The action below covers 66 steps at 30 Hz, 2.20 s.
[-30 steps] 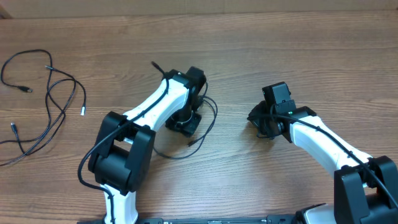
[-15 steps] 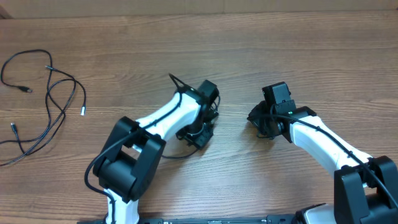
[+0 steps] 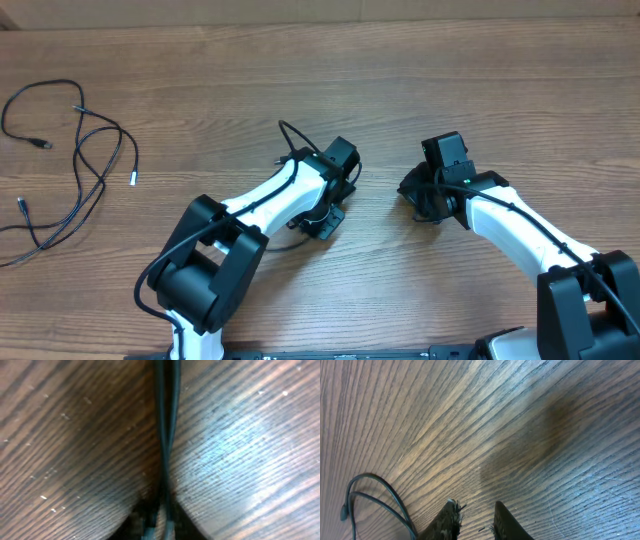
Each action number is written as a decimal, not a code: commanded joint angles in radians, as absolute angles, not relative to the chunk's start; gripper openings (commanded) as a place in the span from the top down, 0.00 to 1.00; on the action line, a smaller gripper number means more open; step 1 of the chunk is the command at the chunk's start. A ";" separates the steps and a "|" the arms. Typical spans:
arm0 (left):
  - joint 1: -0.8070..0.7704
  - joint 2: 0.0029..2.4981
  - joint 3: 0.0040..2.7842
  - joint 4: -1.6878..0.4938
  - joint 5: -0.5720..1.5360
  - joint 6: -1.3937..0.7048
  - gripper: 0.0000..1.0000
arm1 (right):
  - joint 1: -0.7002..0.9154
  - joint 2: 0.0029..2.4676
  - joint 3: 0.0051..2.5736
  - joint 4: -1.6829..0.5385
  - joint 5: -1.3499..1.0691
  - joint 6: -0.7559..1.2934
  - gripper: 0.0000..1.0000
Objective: Untangle cables
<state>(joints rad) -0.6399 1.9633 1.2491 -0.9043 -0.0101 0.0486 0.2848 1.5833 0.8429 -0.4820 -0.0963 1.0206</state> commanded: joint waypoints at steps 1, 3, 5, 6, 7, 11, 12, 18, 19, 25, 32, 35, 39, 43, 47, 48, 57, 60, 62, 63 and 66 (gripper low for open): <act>-0.644 1.991 1.202 -0.889 -0.076 0.038 0.96 | 0.288 1.586 0.835 -0.478 -0.083 1.021 0.78; -0.638 1.991 1.193 -0.875 -0.129 0.010 0.96 | 0.288 1.586 0.835 -0.478 -0.083 1.021 0.78; -0.628 1.991 1.187 -0.857 -0.167 -0.023 0.96 | 0.288 1.586 0.835 -0.480 -0.083 1.021 0.78; -0.618 1.991 1.184 -0.847 -0.176 -0.039 0.96 | 0.288 1.586 0.835 -0.481 -0.083 1.021 0.78; -0.606 1.991 1.184 -0.840 -0.176 -0.051 0.96 | 0.288 1.586 0.835 -0.482 -0.083 1.021 0.78; -0.552 1.991 1.185 -0.845 -0.149 -0.099 0.96 | 0.288 1.586 0.835 -0.482 -0.083 1.021 0.78; -0.541 1.986 1.187 -0.850 -0.139 -0.110 0.96 | 0.288 1.586 0.835 -0.482 -0.082 1.021 0.78; -0.477 1.870 1.202 -0.825 -0.137 -0.154 0.96 | 0.288 1.586 0.835 -0.480 -0.083 1.022 0.77; -0.464 1.834 1.208 -0.819 -0.137 -0.165 0.96 | 0.288 1.586 0.835 -0.480 -0.083 1.021 0.77; -0.368 1.608 1.224 -0.710 -0.138 -0.268 0.96 | 0.288 1.586 0.835 -0.480 -0.083 1.021 0.77; -0.204 1.389 1.224 -0.513 -0.243 -0.278 0.96 | 0.288 1.586 0.835 -0.480 -0.083 1.021 0.77; -0.132 1.343 1.224 -0.424 -0.367 -0.279 0.96 | 0.288 1.586 0.835 -0.480 -0.083 1.021 0.77; -0.037 1.332 1.224 -0.348 -0.523 -0.287 0.96 | 0.288 1.586 0.835 -0.480 -0.082 1.021 0.77; 0.073 1.335 1.224 -0.349 -0.642 -0.387 0.96 | 0.288 1.586 0.835 -0.480 -0.082 1.021 0.77; 0.173 1.334 1.224 -0.374 -0.629 -0.479 0.96 | 0.288 1.586 0.835 -0.480 -0.080 1.021 0.77; 0.194 1.335 1.224 -0.385 -0.624 -0.490 0.96 | 0.288 1.586 0.835 -0.480 -0.080 1.021 0.77; 0.343 1.373 1.224 -0.448 -0.541 -0.566 0.96 | 0.288 1.586 0.835 -0.480 -0.080 1.021 0.77; 0.372 1.385 1.224 -0.446 -0.498 -0.566 0.96 | 0.288 1.586 0.835 -0.480 -0.080 1.021 0.77; 0.390 1.398 1.224 -0.445 -0.493 -0.565 0.96 | 0.288 1.586 0.835 -0.480 -0.080 1.021 0.77; 0.399 1.405 1.224 -0.445 -0.493 -0.565 0.96 | 0.288 1.586 0.835 -0.480 -0.080 1.021 0.77; 0.418 1.436 1.224 -0.445 -0.480 -0.565 0.96 | 0.288 1.586 0.835 -0.480 -0.080 1.021 0.77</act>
